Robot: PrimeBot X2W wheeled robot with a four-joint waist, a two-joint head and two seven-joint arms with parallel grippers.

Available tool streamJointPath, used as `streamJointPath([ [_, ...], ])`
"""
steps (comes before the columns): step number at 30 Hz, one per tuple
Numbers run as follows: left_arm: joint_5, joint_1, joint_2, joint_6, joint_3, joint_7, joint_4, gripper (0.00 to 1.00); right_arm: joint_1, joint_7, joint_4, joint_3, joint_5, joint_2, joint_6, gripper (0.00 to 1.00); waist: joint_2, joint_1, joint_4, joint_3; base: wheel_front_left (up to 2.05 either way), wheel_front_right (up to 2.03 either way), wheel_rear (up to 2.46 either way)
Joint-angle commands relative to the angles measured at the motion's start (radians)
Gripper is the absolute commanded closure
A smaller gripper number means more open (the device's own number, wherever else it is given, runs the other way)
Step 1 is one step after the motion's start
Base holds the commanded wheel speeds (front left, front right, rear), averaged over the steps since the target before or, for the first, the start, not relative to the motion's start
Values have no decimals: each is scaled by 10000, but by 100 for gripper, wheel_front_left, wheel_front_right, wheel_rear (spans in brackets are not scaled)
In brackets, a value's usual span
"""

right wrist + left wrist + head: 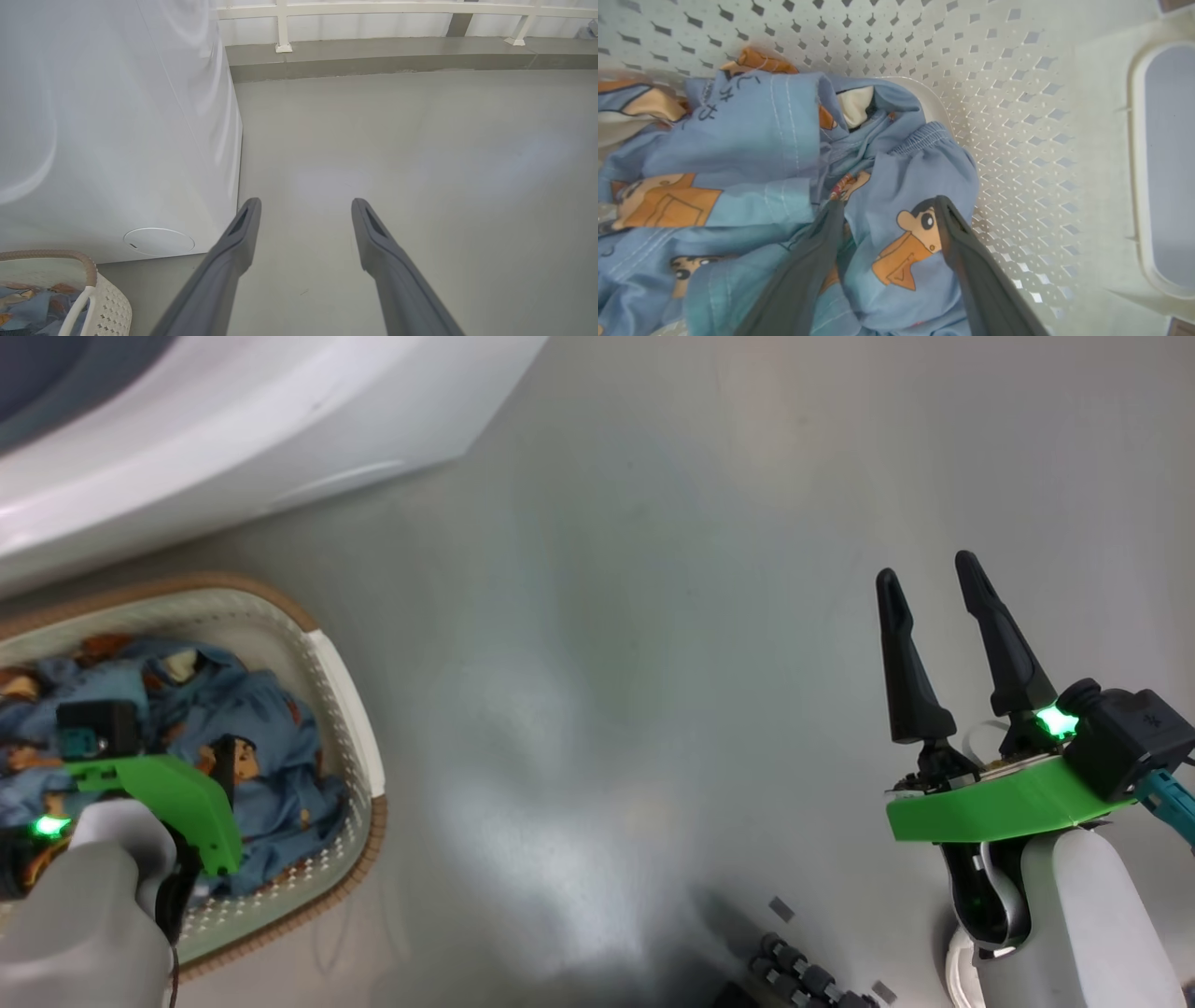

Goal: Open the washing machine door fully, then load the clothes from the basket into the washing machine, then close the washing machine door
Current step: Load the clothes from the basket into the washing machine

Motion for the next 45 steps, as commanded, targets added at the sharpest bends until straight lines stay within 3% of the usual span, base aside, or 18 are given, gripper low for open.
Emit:
streamJointPath([
  [1, -66, -73, 358, -28, 161, 23, 58, 0, -74, -49, -247, 230, 120, -51, 16, 0, -1, 0, -133, 365, 0, 0, 0],
  [19, -212, -791, 350, -28, -577, 15, 520, 0, -333, -49, -300, 210, 157, -51, 16, 0, -1, 0, -229, 1221, 0, 0, 0],
  [20, -235, -795, 318, -28, -643, 52, 547, 18, -336, -49, -303, 194, 141, -51, 16, 0, -1, 0, -230, 1235, 0, 0, 0],
  [21, -195, -801, 309, -28, -766, 19, 538, 66, -335, -49, -306, 172, 123, -51, 16, 0, -1, 0, -222, 1244, 0, 0, 0],
  [22, -186, -814, 311, -28, -832, -68, 544, 100, -331, -49, -305, 147, 103, -51, 16, 0, -1, 0, -206, 1243, 0, 0, 0],
  [29, -591, -615, -8, -28, -907, -759, 757, 100, -165, -49, -173, -99, -219, -51, 16, 0, -1, 0, 207, 564, 0, 0, 0],
  [38, -1059, 365, -425, -1, -671, -2262, 667, 100, 408, -49, 75, -385, -649, -51, 16, 0, -1, 0, 930, -1348, 0, 0, 0],
  [45, -1256, 1592, -514, 354, -97, -2582, -684, 100, 1178, -49, 280, -732, -971, -51, 16, 0, -1, 0, 1539, -3066, 0, 0, 0],
])
